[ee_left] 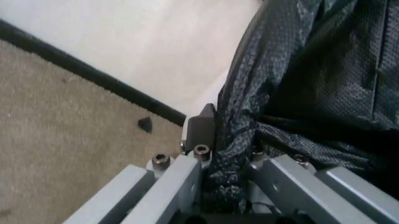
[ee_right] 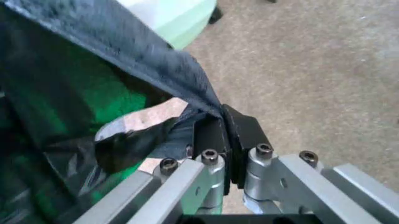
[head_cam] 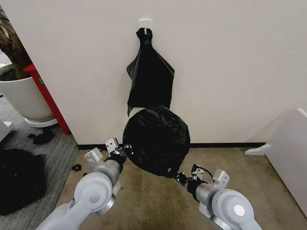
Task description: Place the garbage bag over the trash bin.
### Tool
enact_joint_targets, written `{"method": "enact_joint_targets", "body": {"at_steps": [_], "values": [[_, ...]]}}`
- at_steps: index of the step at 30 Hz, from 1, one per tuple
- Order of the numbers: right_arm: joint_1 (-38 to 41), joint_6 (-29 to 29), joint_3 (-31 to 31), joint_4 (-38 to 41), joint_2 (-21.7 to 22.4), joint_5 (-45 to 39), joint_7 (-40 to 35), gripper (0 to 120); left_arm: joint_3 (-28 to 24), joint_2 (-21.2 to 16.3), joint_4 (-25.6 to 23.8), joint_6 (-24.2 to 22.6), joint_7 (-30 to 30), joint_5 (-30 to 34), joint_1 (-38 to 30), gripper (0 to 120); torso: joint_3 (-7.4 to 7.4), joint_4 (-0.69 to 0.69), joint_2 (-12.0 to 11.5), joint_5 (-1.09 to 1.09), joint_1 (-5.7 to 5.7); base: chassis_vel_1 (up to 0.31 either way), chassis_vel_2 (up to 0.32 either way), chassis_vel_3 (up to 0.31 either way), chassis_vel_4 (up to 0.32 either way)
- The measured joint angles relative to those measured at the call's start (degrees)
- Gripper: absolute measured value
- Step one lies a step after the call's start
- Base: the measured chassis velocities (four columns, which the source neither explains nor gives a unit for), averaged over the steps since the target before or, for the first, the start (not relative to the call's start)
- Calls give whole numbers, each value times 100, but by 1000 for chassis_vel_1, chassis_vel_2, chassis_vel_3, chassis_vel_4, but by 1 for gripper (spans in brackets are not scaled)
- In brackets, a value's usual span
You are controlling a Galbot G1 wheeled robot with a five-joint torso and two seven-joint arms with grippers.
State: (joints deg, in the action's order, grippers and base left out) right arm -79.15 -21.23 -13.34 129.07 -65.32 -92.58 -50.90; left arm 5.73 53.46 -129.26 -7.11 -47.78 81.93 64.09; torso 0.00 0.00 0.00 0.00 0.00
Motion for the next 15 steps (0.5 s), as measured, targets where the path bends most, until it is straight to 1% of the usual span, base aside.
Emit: {"method": "enact_joint_targets", "body": {"at_steps": [5, 15], "values": [[0, 0, -14, -213, -16, 218, 38, 0, 16, 25, -34, 0, -137, 370, -63, 0, 0, 0, 0, 0, 0, 0, 0, 0, 0], [-75, -36, -49, -308, -28, 546, 198, 0, 19, 21, -86, -12, -193, 577, -12, 0, 0, 0, 0, 0, 0, 0, 0, 0, 0]]}}
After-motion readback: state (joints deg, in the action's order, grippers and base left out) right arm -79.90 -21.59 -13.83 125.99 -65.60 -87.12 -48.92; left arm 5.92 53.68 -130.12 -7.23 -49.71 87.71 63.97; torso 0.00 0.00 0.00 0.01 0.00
